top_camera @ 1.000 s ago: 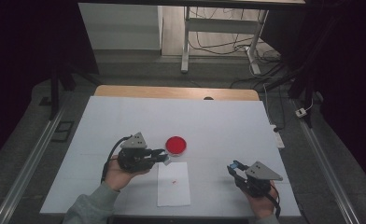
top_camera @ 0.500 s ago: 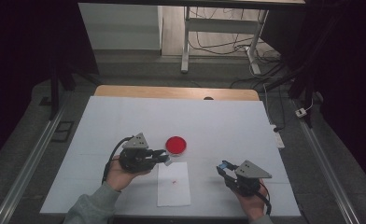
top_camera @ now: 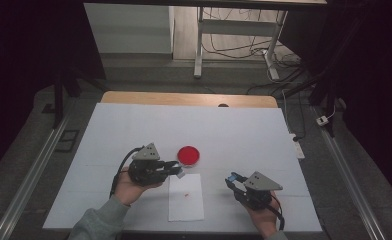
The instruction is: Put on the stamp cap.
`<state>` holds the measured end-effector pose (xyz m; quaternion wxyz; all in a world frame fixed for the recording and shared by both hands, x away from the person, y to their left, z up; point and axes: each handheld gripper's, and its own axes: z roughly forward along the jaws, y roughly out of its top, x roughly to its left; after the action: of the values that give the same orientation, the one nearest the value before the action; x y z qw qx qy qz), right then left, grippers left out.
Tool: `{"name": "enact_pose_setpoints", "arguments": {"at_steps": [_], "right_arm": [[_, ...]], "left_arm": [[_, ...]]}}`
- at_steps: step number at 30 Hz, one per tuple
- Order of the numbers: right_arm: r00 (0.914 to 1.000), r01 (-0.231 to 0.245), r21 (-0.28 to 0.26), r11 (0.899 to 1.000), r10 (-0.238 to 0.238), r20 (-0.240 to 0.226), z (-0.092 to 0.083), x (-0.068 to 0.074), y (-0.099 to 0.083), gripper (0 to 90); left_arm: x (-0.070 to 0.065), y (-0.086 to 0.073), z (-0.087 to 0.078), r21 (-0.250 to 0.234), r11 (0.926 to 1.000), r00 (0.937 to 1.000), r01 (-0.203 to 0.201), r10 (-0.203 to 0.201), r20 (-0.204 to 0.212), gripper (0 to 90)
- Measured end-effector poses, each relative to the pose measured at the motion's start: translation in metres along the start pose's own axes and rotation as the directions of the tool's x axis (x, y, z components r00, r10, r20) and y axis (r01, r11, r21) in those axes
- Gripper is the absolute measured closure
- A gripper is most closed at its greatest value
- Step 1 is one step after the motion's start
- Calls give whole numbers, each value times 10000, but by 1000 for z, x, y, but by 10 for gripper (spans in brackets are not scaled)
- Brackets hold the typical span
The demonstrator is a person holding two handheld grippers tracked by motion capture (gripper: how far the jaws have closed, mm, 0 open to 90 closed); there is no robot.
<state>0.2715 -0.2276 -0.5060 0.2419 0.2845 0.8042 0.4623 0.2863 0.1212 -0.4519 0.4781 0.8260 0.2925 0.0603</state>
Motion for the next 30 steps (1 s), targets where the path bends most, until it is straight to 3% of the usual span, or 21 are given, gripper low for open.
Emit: {"name": "enact_pose_setpoints", "arguments": {"at_steps": [30], "right_arm": [[9971,658,77,9978,-655,-379,38,35,11,650]], "left_arm": [[-7,3,8,-113,9999,9999,-6,7,149,757]]}}
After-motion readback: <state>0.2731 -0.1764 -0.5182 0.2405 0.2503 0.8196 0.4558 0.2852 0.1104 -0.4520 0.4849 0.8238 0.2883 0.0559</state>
